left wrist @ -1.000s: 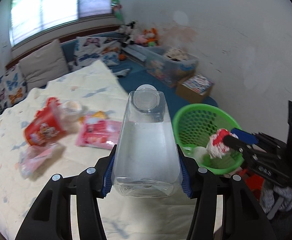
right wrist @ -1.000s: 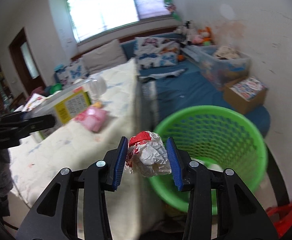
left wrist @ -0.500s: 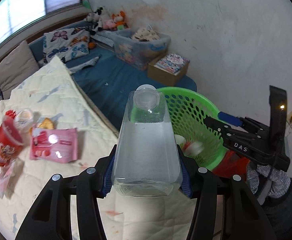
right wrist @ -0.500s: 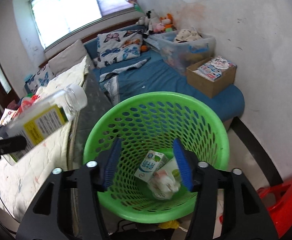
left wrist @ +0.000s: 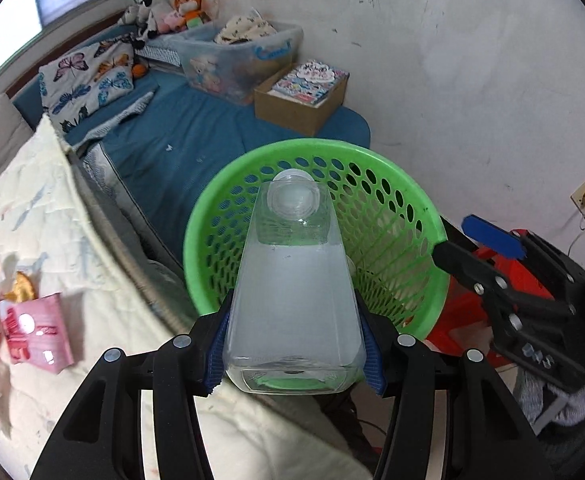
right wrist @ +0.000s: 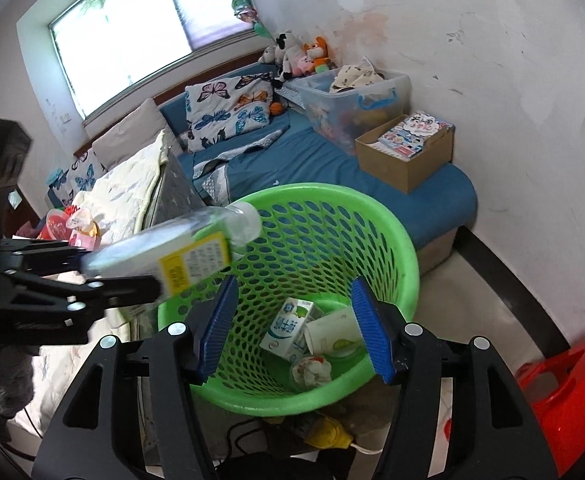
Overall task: Collect trash
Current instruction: 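Lower the clear bottle into the green basket and open the left gripper, then move both grippers back over the mattress toward the remaining trash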
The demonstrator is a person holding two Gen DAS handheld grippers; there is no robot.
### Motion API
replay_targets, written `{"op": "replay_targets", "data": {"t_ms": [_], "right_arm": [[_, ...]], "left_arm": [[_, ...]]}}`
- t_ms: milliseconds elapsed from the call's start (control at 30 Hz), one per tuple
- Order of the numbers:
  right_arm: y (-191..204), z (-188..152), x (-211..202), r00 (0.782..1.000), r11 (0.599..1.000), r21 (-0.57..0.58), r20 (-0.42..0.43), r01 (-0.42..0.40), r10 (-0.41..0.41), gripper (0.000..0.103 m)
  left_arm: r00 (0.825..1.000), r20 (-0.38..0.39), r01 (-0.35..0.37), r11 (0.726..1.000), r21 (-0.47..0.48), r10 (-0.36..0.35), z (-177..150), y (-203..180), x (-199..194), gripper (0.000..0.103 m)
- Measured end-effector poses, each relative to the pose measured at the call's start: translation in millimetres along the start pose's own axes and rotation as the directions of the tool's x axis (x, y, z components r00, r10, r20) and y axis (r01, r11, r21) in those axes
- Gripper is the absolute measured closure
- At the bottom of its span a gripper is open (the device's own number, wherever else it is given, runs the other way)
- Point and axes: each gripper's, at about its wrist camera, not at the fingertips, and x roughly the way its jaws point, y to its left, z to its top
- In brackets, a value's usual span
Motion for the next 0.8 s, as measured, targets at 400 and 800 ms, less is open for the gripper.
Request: {"op": "replay_targets", "data": {"t_ms": [400,800], "right_arm": [[-3.3,-6.0,-11.4,1.000,0.999,0.040,0.018,-0.018,0.017,0.042],[47.9,-0.4,-16.1,0.995,0.993,-0.064,0.011,-0.101,0.102,0.037]], "left_arm": [[0.998,0.065,0.020,1.000,-0.017,-0.019,2.7,-6.3,-1.4,0.044],[0.986,0.143,-0.069,0.991,-0.111,0.085,-53.2,49.0,-63.4,0.044]]}}
